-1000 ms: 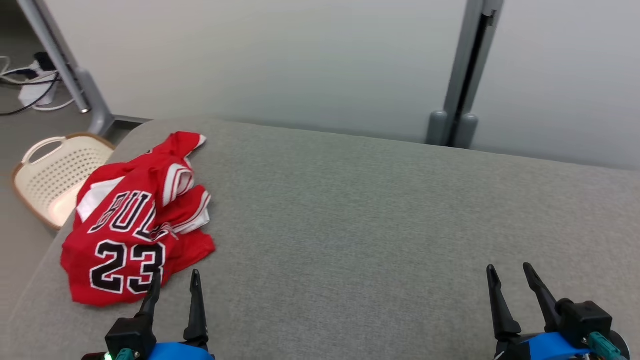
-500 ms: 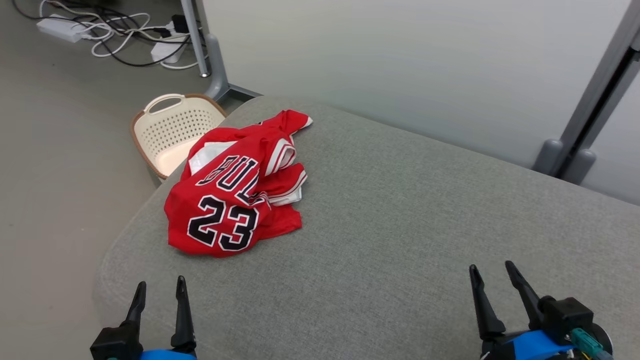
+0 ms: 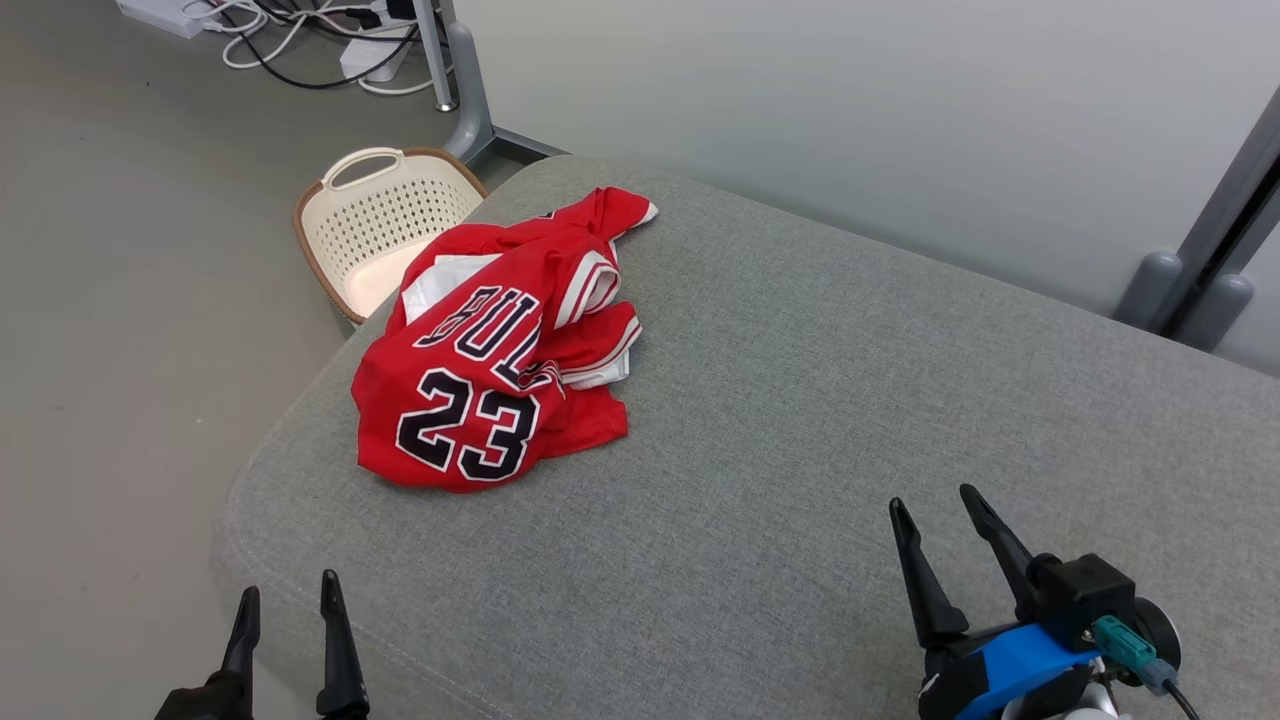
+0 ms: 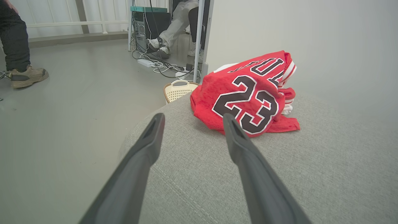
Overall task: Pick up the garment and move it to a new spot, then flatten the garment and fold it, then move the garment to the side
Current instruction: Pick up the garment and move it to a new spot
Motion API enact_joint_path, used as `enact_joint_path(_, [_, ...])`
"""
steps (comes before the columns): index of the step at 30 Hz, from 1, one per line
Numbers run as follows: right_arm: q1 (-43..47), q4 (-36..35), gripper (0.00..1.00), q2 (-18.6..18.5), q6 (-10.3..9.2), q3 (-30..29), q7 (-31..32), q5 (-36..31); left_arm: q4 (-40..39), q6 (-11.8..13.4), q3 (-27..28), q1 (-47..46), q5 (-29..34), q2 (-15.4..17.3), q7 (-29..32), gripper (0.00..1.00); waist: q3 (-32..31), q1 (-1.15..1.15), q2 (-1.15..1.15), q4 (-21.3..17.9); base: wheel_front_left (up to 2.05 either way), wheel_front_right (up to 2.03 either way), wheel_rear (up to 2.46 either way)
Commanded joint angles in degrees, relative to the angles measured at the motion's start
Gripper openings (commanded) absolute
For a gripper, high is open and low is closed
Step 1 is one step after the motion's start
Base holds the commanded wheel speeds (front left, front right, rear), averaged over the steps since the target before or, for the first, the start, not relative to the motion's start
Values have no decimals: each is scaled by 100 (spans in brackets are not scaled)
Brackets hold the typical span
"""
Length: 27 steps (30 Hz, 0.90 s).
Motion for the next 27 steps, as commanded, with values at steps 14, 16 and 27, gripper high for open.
enact_joint_path(14, [192,-6,100,-27,3,-303,-141,87,-584,-214,286,-745,-355,451,679,100,0,0,0,-54,0,0,0])
enact_joint_path(16, [255,-51,100,-26,3,-391,-146,76,-711,-287,357,-1042,-489,593,995,100,35,0,0,-56,0,0,0])
enact_joint_path(27, [43,-482,100,-26,3,-481,-4,-118,-600,-566,824,-2799,-1752,1217,3091,100,693,0,0,-608,0,0,0])
